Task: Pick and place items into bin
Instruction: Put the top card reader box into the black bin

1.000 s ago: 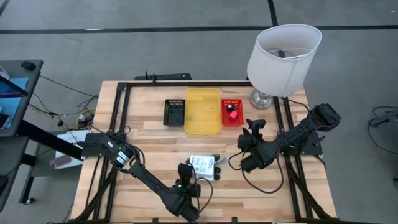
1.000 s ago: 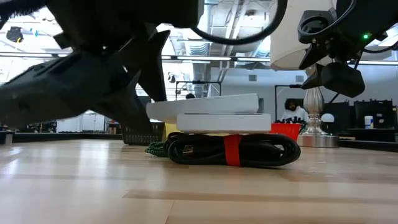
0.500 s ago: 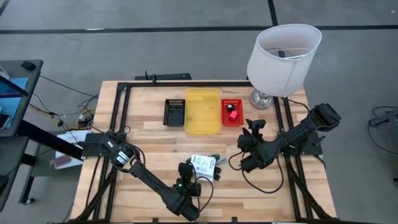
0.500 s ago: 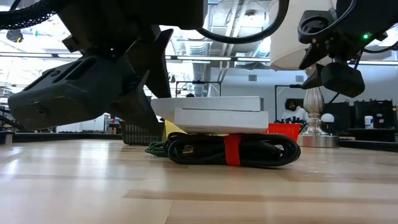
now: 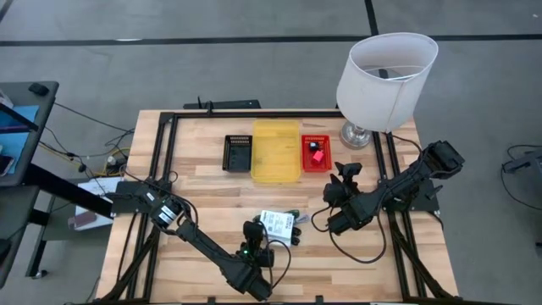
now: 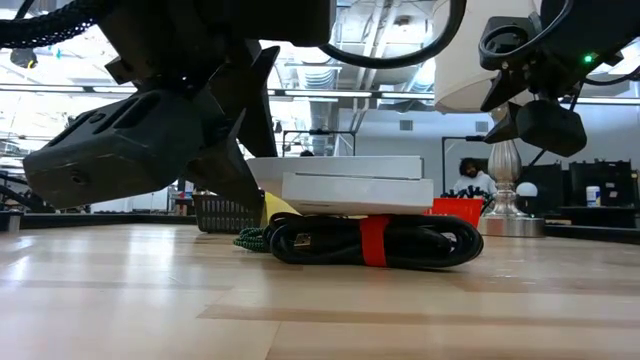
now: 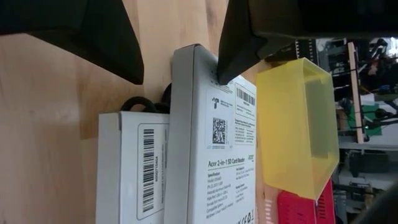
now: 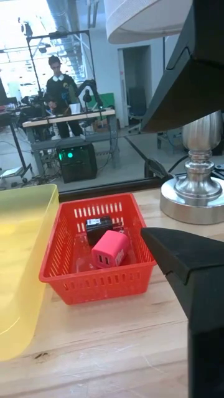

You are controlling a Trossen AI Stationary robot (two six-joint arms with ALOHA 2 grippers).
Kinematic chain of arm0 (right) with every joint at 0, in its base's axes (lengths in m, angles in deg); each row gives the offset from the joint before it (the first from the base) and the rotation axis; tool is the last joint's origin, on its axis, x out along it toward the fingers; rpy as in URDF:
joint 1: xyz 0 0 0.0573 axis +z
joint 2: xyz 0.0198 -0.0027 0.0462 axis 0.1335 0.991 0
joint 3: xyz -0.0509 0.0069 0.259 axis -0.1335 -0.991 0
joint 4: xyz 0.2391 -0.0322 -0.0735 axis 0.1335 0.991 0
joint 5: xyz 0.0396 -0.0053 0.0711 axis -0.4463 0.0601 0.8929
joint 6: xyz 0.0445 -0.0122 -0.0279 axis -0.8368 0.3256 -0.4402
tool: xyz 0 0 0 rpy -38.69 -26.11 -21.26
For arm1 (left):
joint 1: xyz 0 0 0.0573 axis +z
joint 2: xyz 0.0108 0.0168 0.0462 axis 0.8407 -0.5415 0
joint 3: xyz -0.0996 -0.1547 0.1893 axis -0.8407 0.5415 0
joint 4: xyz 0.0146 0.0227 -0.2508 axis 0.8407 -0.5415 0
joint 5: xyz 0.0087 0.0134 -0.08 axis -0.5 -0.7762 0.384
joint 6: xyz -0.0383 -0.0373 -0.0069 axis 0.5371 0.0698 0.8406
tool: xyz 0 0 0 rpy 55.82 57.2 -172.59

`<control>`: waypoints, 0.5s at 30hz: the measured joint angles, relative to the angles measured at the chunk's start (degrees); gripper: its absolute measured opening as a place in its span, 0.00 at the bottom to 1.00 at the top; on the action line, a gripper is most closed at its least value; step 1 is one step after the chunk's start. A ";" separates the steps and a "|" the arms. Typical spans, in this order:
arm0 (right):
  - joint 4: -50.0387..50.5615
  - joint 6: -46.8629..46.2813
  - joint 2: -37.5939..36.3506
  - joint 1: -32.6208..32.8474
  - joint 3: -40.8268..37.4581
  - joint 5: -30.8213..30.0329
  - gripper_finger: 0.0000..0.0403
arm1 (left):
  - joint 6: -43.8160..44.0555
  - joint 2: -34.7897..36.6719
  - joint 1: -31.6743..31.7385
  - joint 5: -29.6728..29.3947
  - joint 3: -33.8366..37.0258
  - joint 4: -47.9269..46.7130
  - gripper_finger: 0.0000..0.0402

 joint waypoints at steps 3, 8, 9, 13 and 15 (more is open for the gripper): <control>-0.01 0.00 0.00 0.00 0.00 0.00 0.64 | -0.15 0.02 0.00 -0.35 0.00 -0.17 0.49; -0.05 0.00 0.00 0.00 0.00 0.00 0.64 | -0.31 0.00 0.00 -0.86 0.00 -0.46 0.49; -0.09 0.00 0.00 0.00 0.00 0.01 0.64 | -0.31 0.02 0.00 -0.87 0.00 -0.44 0.49; -0.21 -0.01 0.00 0.00 0.00 0.01 0.64 | -0.07 0.02 0.00 -1.37 0.00 -0.44 0.49; -0.21 0.00 0.00 0.00 0.00 0.02 0.64 | 0.13 0.00 0.00 -1.43 0.00 -0.46 0.49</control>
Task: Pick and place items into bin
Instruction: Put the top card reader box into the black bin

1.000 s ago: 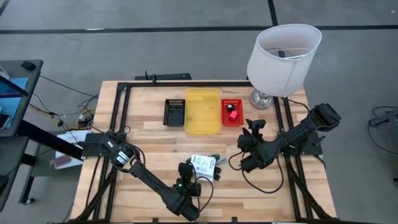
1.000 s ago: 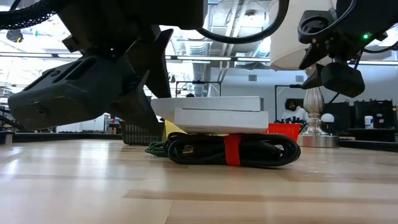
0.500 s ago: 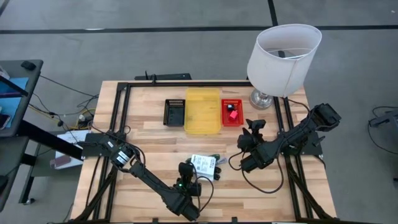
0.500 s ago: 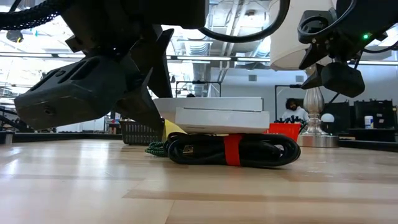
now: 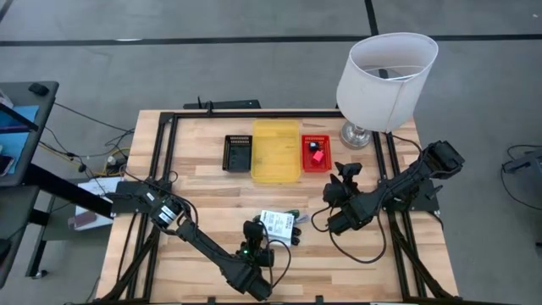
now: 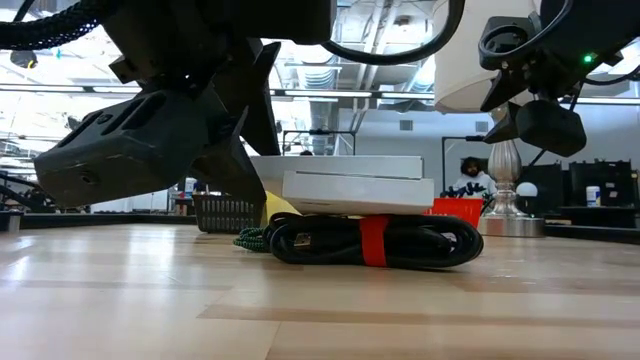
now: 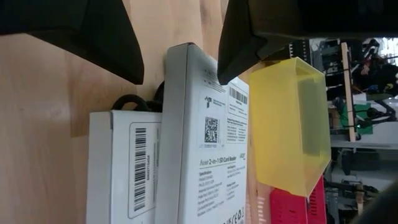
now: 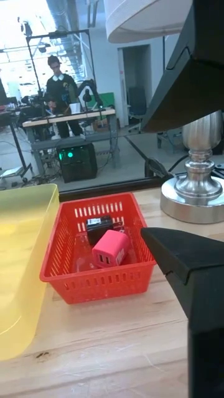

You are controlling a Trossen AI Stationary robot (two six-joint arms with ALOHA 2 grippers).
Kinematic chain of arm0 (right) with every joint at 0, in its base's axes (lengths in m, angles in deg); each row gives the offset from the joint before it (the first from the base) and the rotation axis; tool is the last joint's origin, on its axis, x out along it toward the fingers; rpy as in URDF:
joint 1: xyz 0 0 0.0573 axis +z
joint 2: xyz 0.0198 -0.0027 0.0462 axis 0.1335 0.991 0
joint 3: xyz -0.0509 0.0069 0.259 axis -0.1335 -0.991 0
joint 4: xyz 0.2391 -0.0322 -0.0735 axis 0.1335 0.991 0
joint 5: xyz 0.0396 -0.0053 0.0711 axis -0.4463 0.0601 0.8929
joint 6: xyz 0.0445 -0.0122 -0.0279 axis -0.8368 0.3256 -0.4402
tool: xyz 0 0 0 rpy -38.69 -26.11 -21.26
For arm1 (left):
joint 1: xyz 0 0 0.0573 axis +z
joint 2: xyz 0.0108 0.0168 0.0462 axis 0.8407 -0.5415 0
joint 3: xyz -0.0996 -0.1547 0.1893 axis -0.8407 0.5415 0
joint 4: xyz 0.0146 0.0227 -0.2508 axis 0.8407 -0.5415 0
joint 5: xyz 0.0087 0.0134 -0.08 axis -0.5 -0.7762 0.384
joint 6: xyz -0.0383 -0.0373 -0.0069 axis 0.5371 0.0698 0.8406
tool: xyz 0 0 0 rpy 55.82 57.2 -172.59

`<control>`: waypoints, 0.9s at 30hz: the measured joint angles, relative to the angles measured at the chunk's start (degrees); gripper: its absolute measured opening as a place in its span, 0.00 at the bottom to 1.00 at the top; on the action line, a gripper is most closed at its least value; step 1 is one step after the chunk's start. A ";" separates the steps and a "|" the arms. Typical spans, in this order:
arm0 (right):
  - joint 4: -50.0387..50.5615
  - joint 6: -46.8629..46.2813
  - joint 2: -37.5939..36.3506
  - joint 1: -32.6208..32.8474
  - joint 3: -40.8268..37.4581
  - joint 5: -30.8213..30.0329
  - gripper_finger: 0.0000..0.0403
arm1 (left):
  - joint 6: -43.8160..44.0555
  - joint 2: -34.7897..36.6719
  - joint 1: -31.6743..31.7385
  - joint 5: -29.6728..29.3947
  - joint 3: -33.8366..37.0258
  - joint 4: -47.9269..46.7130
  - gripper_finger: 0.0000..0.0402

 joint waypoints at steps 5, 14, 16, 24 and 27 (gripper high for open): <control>0.00 0.00 0.00 0.00 0.00 0.00 0.64 | 0.05 0.01 0.00 -0.05 0.00 -0.37 0.49; 0.00 0.00 0.00 -0.01 0.00 0.00 0.64 | -0.09 0.01 0.44 -0.35 0.00 -1.02 0.49; 0.00 0.00 0.00 0.00 0.00 0.00 0.64 | -0.26 0.00 0.68 -0.34 0.00 -1.08 0.49; 0.00 -0.01 0.00 0.00 0.00 -0.01 0.64 | -0.88 0.00 1.49 -0.30 0.09 -1.02 0.49; 0.02 0.00 0.00 -0.02 0.00 -0.02 0.64 | -0.87 -0.05 1.66 0.25 1.20 -1.07 0.49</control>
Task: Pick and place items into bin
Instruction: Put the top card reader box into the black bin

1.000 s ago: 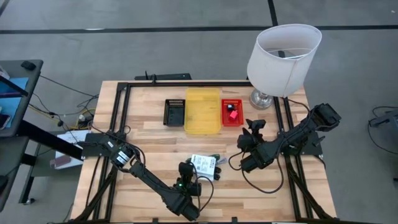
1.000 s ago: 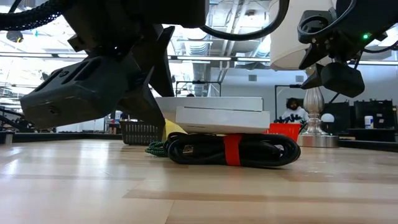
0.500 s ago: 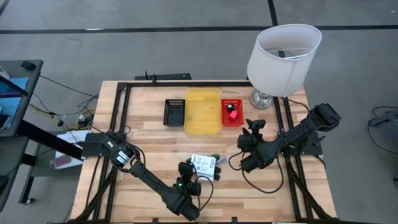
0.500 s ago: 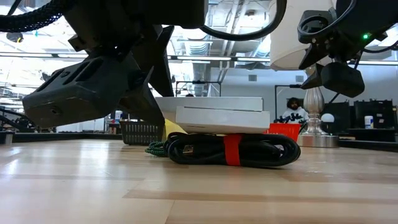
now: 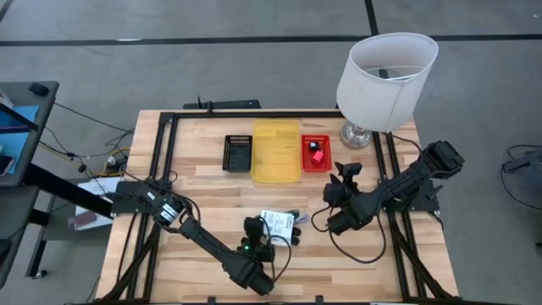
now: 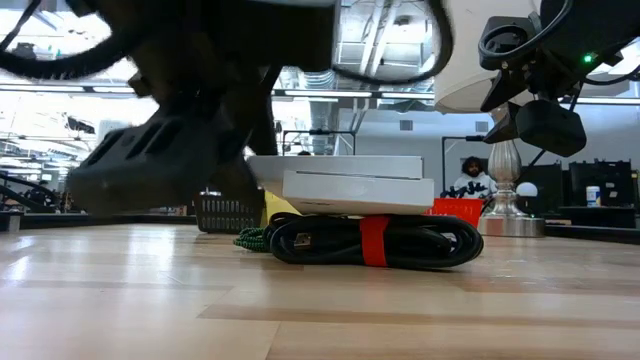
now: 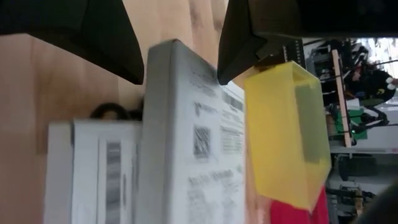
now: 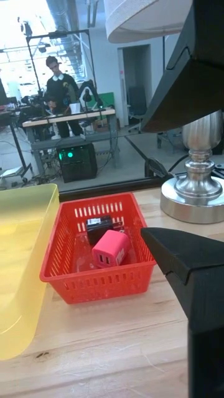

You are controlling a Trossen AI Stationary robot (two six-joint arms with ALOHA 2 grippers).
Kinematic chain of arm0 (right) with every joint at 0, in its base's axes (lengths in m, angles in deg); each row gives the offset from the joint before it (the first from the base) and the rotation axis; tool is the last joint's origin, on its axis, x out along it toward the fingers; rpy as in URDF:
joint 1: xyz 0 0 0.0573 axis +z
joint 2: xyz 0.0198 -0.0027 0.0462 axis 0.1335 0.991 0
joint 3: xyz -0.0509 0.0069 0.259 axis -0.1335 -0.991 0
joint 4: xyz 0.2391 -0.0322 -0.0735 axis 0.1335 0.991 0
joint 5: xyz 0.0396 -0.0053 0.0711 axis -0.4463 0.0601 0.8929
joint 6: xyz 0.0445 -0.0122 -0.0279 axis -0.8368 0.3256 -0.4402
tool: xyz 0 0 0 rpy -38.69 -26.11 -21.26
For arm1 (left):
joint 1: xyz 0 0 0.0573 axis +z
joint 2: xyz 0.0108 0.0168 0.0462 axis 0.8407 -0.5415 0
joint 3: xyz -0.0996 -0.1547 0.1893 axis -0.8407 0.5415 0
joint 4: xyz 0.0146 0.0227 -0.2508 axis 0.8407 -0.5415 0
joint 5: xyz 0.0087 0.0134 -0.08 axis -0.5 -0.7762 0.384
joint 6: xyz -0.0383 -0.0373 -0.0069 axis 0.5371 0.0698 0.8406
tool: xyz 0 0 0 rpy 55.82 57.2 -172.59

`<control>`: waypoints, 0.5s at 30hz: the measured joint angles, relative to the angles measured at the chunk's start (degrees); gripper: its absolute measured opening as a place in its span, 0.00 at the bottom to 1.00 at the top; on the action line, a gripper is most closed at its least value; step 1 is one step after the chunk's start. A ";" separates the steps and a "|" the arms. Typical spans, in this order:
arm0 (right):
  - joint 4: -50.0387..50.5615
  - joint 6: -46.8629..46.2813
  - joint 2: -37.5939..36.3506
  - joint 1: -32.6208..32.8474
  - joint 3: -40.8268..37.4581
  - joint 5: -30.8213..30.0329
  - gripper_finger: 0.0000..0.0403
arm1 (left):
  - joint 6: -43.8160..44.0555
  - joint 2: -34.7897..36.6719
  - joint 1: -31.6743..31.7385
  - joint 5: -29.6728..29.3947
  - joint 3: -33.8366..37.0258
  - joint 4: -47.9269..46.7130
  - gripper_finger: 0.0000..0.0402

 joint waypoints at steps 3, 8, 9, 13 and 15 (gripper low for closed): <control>-0.01 0.00 0.00 0.02 0.00 0.01 0.64 | -0.01 0.00 0.23 0.87 1.69 1.72 0.49; -0.02 0.00 0.00 0.00 0.00 0.00 0.64 | 0.49 -0.02 0.26 0.59 3.34 3.61 0.49; -0.02 0.00 0.00 0.00 0.00 0.00 0.64 | 1.03 -0.02 0.28 0.22 3.41 3.67 0.49; -0.04 0.00 0.00 0.00 0.00 0.00 0.64 | 2.99 -0.01 0.28 -1.86 3.39 3.47 0.48; -0.19 0.00 0.01 -0.02 0.00 0.00 0.64 | 3.68 -0.02 0.28 -1.97 3.39 3.28 0.46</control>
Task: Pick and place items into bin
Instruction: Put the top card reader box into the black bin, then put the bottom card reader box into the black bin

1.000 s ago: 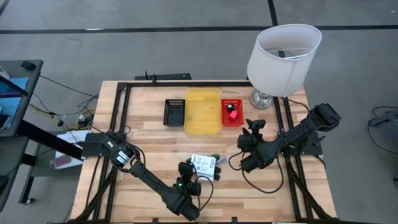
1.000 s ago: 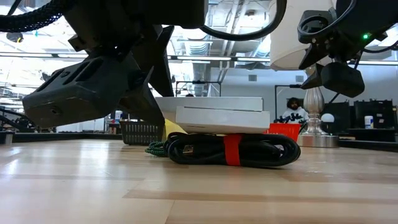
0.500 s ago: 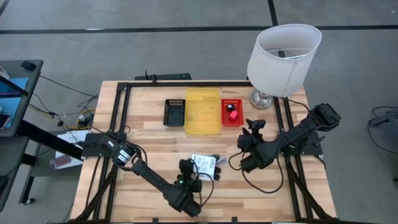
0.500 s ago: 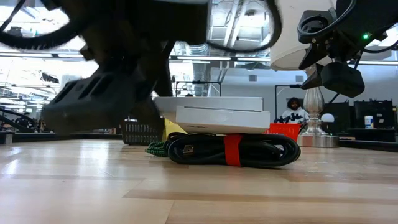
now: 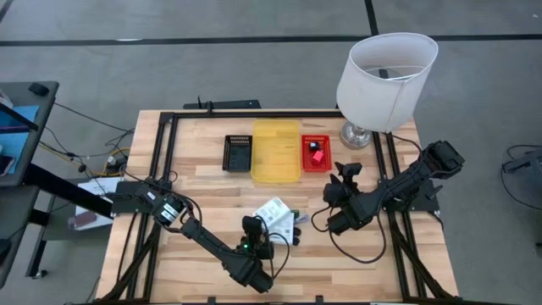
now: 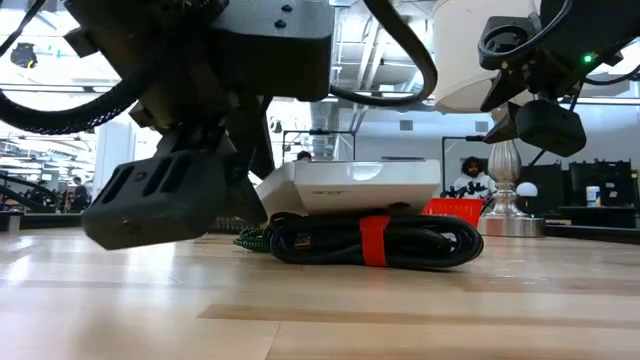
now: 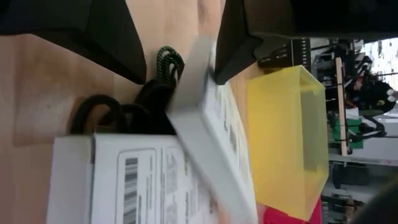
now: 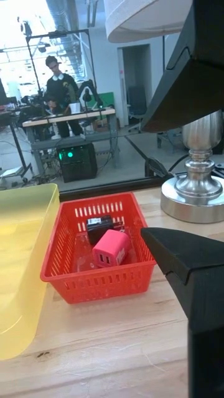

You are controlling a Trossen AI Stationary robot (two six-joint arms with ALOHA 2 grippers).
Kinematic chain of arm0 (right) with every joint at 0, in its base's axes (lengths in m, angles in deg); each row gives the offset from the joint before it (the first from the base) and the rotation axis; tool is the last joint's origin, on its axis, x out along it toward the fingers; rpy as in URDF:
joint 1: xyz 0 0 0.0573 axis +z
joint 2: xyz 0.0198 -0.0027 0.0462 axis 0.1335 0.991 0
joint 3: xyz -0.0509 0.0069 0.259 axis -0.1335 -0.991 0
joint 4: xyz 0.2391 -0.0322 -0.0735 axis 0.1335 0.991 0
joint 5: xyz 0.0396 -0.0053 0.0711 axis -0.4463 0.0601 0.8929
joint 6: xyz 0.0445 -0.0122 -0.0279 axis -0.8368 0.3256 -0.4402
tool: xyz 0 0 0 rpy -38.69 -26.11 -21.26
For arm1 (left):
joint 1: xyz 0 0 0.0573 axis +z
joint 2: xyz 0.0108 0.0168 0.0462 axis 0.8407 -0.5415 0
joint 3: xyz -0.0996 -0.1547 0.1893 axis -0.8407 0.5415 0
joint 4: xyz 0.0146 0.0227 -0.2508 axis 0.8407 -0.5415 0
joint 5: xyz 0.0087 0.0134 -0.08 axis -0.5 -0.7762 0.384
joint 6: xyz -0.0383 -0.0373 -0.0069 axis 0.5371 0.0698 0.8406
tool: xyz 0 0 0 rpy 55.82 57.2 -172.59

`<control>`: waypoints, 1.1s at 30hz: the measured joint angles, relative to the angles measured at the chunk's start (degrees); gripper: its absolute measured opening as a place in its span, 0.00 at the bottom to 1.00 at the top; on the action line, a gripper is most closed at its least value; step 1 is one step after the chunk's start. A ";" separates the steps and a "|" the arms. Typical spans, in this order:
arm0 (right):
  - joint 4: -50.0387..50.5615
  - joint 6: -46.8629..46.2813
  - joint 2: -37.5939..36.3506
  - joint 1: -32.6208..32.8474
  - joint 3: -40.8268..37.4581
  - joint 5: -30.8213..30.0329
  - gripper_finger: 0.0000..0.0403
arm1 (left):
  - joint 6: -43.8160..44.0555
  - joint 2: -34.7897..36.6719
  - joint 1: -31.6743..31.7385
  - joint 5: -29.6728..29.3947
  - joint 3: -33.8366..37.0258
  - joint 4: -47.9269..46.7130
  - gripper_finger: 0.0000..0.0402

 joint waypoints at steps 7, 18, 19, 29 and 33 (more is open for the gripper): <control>-0.52 -0.02 -0.01 0.00 0.00 0.00 0.64 | 2.66 0.01 0.00 -0.83 0.00 -0.08 0.27; -0.75 -0.02 -0.01 0.00 0.00 0.36 0.64 | 6.12 0.00 0.00 -0.08 0.00 -1.59 0.04; -0.75 -0.02 -0.01 0.00 0.00 0.39 0.64 | 7.33 0.00 0.00 -0.02 0.00 -2.55 0.05; -0.75 -0.02 -0.01 0.00 0.00 0.40 0.64 | 23.46 0.02 0.07 5.18 0.00 -17.64 0.14; -0.75 -0.02 -0.01 0.00 0.00 0.42 0.64 | 21.65 0.02 0.08 5.98 0.00 -17.75 0.24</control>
